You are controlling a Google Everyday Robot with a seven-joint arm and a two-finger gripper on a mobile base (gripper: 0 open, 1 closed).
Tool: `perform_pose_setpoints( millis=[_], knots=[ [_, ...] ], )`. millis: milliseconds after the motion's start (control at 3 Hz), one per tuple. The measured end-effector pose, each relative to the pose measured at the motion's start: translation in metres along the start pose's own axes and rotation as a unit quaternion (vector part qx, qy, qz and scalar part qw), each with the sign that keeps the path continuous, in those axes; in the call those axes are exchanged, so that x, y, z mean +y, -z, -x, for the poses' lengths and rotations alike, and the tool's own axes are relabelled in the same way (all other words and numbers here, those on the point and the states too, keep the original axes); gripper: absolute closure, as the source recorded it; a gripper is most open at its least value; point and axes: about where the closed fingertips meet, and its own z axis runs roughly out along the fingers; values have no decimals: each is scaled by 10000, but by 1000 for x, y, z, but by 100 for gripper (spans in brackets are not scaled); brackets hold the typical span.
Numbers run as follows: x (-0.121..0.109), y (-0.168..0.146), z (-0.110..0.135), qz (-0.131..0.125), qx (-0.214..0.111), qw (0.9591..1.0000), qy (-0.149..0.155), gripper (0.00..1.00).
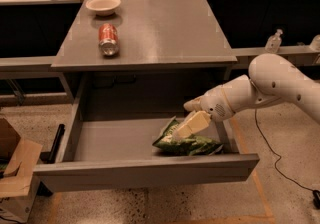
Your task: Place green jalapeno chip bag into top drawer
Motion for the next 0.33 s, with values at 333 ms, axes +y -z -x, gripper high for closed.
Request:
perform_pose_setpoints(
  millis=[333],
  knots=[
    [0, -3, -2, 26, 2, 10000, -25, 0]
  ],
)
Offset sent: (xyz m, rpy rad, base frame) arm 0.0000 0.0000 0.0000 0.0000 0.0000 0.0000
